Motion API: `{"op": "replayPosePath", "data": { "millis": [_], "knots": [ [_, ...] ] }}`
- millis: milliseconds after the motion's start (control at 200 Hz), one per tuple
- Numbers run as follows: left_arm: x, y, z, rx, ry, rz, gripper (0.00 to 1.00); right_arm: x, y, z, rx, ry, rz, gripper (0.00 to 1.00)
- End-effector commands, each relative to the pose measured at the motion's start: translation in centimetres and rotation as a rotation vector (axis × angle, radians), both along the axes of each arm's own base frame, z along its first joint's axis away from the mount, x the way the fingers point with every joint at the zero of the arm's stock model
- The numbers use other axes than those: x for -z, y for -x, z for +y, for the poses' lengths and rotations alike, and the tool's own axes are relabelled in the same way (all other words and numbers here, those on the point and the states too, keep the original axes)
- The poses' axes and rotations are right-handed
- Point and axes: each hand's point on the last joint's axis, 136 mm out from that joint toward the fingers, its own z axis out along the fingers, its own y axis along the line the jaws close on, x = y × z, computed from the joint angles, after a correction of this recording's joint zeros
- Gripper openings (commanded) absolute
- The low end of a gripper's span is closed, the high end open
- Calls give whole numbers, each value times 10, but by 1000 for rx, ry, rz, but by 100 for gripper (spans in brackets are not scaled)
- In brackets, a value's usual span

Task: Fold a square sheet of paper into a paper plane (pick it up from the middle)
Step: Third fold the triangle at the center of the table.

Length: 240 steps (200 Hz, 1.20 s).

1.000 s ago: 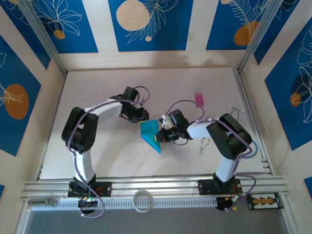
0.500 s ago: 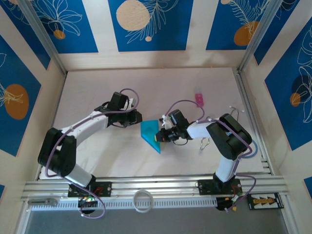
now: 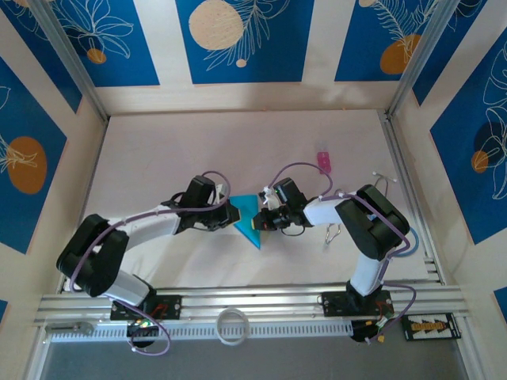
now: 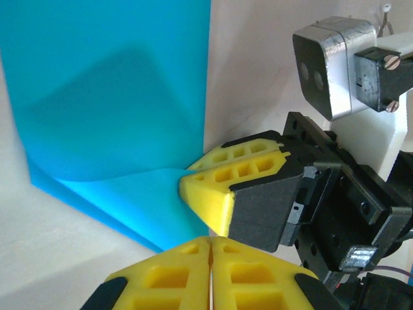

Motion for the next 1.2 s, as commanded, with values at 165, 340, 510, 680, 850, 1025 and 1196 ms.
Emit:
{"op": "replayPosePath", "data": {
  "millis": [165,340,510,680,850,1025,1196],
  "knots": [
    [12,-1,-12,3,28,26,7,16,7,-10,14,68,25,2],
    [23,3,-16,12,43,57,4,17,7,-12,13,72,27,2],
    [30,7,-17,7,47,78,0,18,8,-12,12,77,27,2],
    [34,9,-17,4,54,93,0,18,7,-13,12,81,22,2],
    [42,10,-17,11,36,100,0,20,8,-14,11,86,28,2],
    [56,12,-13,3,0,110,0,20,9,-13,7,83,32,2],
    [70,16,-7,-4,-35,126,0,18,9,-12,2,76,31,2]
  ]
}}
